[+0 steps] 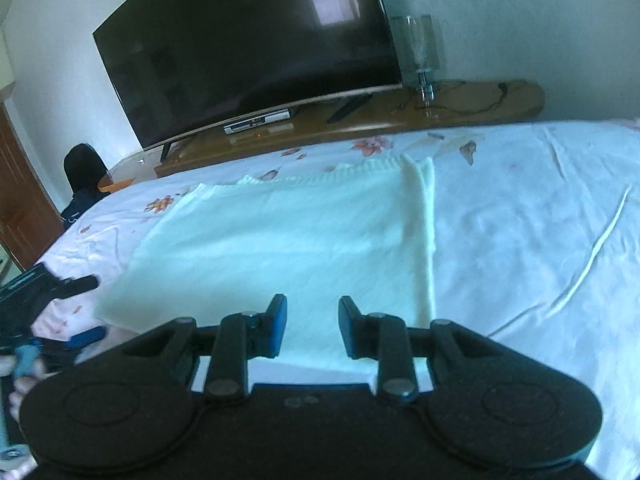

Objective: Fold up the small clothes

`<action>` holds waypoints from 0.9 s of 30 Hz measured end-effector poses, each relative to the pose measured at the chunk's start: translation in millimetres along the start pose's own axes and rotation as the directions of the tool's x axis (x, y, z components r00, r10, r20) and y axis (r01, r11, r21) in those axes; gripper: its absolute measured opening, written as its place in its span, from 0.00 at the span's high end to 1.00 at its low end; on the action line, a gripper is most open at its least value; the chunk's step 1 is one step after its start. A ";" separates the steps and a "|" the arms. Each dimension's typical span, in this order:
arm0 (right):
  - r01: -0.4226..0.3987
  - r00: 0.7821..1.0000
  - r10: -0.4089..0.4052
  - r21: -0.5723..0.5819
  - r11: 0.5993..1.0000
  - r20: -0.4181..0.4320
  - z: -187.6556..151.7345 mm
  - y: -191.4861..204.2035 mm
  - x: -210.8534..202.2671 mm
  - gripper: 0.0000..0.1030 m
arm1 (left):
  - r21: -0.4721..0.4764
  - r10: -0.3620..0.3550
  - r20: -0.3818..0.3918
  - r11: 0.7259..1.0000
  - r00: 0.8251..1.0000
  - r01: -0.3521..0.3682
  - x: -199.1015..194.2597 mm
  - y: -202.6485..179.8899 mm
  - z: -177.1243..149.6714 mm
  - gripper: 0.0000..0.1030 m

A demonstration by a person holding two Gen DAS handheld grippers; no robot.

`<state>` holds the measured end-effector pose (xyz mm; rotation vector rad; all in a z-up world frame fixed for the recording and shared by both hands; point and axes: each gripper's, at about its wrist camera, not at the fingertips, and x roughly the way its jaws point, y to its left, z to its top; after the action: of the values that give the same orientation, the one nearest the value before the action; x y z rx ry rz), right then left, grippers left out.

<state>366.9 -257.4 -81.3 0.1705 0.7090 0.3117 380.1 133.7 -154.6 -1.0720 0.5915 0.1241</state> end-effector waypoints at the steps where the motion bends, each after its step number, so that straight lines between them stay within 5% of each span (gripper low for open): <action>1: -0.002 1.000 0.002 0.011 1.000 0.001 -0.2 1.0 -0.4 0.72 | -0.017 -0.012 0.000 1.000 1.000 0.012 4.3 -0.2 -2.7 0.24; 16: -0.010 1.000 0.008 0.080 0.997 0.022 12.6 -15.3 24.3 0.72 | -0.005 -0.014 0.154 1.000 0.988 0.014 45.4 -28.9 -20.8 0.24; 20: -0.029 1.000 0.028 0.086 0.996 0.013 15.0 -15.0 37.2 0.72 | -0.009 -0.022 0.137 1.000 0.990 0.023 61.7 -32.9 -7.2 0.24; 24: -0.069 0.998 0.068 0.090 0.994 0.010 25.8 -12.1 53.7 0.77 | -0.060 -0.001 0.101 0.998 0.995 0.007 84.2 -27.2 9.7 0.60; 27: -0.118 0.993 0.118 0.100 0.988 0.001 33.6 -8.2 71.3 0.94 | -0.037 0.006 0.090 0.999 0.996 -0.002 92.5 -24.5 8.9 0.80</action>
<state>442.0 -242.7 -101.9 0.3076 0.7211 0.3901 470.4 112.3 -179.6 -1.0954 0.5120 0.1864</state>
